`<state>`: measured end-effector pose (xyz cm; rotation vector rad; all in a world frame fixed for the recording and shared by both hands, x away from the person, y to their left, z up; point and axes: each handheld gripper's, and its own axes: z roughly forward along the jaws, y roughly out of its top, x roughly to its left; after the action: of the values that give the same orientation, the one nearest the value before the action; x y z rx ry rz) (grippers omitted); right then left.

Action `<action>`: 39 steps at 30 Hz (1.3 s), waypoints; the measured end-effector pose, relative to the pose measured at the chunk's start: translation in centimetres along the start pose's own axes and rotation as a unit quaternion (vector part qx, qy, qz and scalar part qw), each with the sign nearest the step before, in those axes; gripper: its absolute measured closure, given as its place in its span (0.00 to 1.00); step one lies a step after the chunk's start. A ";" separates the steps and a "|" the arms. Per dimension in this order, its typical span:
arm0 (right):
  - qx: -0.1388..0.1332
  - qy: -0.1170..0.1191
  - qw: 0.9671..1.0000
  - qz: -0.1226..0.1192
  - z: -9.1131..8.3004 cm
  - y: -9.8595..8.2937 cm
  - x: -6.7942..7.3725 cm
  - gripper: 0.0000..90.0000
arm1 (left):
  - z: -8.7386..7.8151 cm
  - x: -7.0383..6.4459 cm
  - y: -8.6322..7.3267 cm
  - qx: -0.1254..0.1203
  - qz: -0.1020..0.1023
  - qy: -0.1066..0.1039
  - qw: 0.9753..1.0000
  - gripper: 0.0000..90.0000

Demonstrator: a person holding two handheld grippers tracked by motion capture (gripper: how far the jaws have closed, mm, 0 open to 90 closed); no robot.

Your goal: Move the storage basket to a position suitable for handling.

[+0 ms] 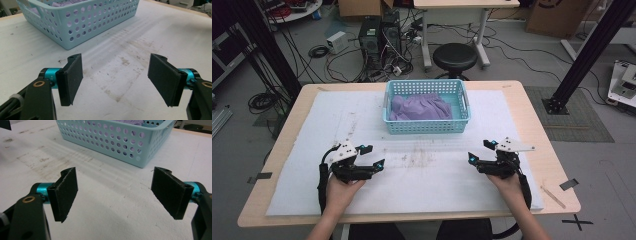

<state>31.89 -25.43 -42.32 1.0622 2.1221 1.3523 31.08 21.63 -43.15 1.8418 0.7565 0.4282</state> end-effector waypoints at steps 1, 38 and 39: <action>0.001 0.000 1.000 -0.001 0.0 0.0 0.0 0.24 | 0.0 0.0 0.0 0.000 -0.001 0.000 1.000 0.31; 0.002 -0.013 1.000 0.006 0.2 -0.4 -0.8 0.25 | 0.3 0.1 -0.3 0.012 -0.001 0.012 1.000 0.31; 0.004 -0.016 1.000 0.007 0.2 -0.4 -0.9 0.24 | 0.1 0.3 -0.3 0.013 -0.003 0.016 1.000 0.31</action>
<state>32.45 -26.11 -42.85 1.0964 2.1014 1.3256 31.29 21.84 -43.52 1.8601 0.7930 0.4460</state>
